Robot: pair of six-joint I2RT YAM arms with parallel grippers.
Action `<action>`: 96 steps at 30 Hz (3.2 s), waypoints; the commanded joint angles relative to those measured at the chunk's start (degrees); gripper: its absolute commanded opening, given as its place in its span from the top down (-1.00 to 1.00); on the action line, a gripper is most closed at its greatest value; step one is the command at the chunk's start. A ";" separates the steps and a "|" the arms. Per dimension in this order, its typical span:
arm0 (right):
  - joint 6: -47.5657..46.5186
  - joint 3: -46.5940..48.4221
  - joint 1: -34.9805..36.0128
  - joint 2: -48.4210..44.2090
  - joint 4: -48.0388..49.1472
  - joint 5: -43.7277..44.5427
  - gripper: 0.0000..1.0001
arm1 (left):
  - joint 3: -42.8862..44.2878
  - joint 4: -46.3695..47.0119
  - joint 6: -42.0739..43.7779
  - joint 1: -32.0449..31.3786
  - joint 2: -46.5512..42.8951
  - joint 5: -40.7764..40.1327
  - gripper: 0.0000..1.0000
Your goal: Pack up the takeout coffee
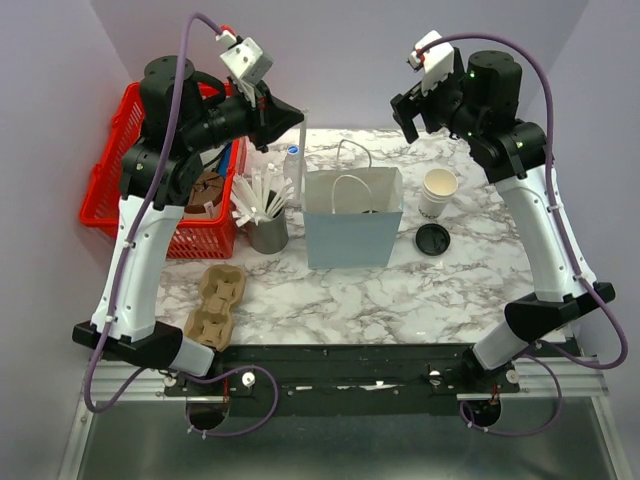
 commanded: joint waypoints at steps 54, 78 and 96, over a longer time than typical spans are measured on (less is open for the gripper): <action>2.87 -8.91 -2.04 -4.20 -1.11 -1.25 -0.99 | -59.79 -8.87 76.05 -1.56 0.77 -11.89 -0.19; 2.43 -8.91 -2.04 -4.38 -1.02 -0.10 -0.99 | -57.24 -3.60 77.46 -5.25 17.30 -17.16 0.25; 2.16 -10.49 -2.04 -5.08 -4.18 -1.25 -0.99 | -56.98 -21.14 70.08 -6.57 1.41 -6.20 1.00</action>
